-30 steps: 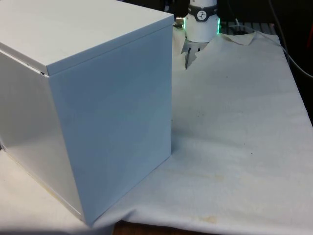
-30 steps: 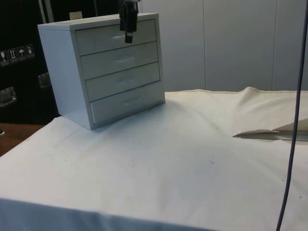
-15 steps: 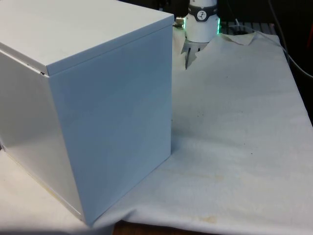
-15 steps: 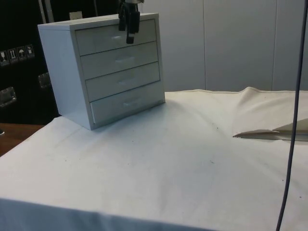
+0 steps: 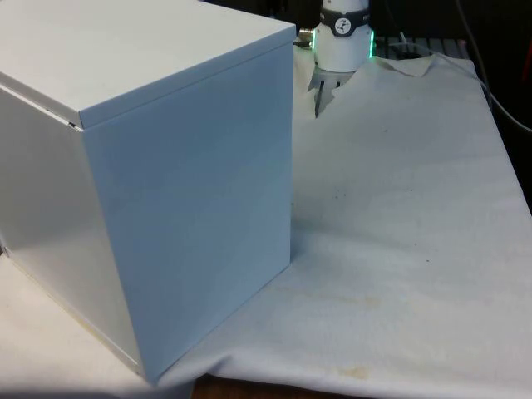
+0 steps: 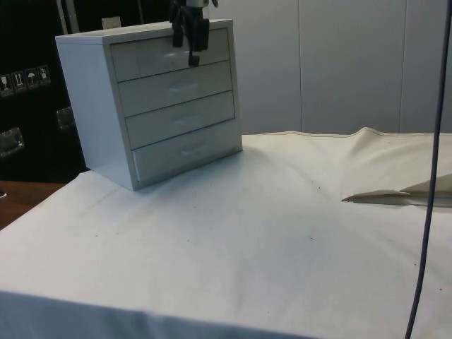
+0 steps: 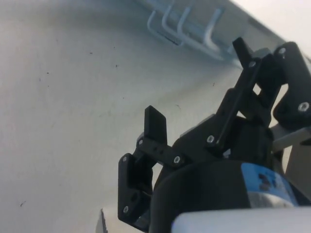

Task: Open the drawer, then close it.

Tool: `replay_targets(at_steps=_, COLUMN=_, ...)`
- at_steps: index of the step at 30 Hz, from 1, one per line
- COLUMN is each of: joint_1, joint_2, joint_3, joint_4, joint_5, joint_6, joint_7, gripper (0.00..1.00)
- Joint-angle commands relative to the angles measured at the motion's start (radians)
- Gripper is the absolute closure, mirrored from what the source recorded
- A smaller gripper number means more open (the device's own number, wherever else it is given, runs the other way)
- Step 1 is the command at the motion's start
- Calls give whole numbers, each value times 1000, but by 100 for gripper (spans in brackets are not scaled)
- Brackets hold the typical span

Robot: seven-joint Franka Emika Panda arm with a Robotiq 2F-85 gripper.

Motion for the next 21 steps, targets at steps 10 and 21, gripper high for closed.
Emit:
replay_targets(at_steps=10, joint_1=-4, joint_2=23, joint_3=-19, joint_4=-8, joint_5=-9, joint_6=48, joint_7=-72, gripper=0)
replay_targets(at_steps=21, joint_1=1, joint_2=20, joint_3=-19, joint_4=-12, joint_5=-18, joint_6=46, joint_7=-102, gripper=0)
